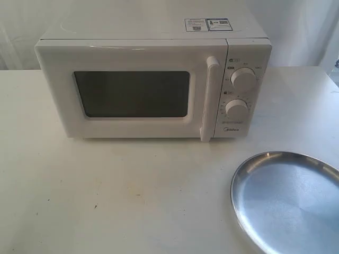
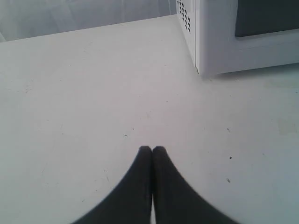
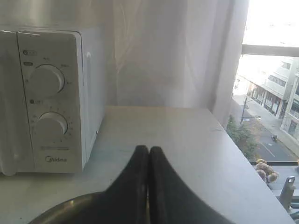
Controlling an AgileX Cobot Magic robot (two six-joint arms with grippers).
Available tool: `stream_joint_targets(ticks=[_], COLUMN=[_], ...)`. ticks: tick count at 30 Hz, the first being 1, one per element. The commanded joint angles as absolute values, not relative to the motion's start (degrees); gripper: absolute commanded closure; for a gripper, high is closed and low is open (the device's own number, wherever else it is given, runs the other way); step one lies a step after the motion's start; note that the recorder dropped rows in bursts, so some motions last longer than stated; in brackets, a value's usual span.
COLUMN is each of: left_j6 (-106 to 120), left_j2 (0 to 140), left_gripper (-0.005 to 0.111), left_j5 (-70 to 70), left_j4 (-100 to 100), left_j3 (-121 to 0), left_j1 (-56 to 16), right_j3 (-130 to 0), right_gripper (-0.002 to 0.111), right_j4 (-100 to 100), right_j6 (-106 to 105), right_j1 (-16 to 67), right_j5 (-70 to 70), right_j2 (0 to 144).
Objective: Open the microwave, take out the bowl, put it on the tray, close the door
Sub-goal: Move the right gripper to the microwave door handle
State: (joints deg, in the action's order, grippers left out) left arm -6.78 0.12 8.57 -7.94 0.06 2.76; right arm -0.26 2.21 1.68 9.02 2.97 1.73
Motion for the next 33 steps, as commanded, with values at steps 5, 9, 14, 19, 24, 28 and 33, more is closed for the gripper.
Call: stream_joint_targets(ticks=[5,9,14,19,24,28,33], left_j6=[-7.15,-7.15,-7.15,-7.15,-7.15,-7.15,-7.15], left_j2=[0.0,0.0,0.0,0.0,0.0,0.0,0.0], left_gripper=[0.107,0.107,0.107,0.107,0.107,0.107,0.107], left_j5=[8.54,8.54,8.54,8.54,8.54,8.54,8.54], left_j4=[-7.73,-7.73,-7.73,-7.73,-7.73,-7.73,-7.73], left_j3=[0.0,0.0,0.0,0.0,0.0,0.0,0.0], left_j1=[2.71,2.71,2.71,2.71,2.71,2.71,2.71], right_j3=[0.0,0.0,-1.0,-22.2,-29.44,-32.11,-35.48], right_gripper=[0.108,0.108,0.108,0.108,0.108,0.108,0.108], right_j4=[2.13,2.13,16.73,46.48,56.85,57.56,60.41], right_j6=[15.66,25.18,45.48,53.05,41.46,34.05,23.46], right_j1=[8.56,8.56,8.56,8.56,8.56,8.56,8.56], right_j5=[-11.49,-21.78,-40.74,-38.09,-60.79,-67.06,-67.8], right_j2=[1.51,1.51,2.21,22.14,57.65,78.72,93.54])
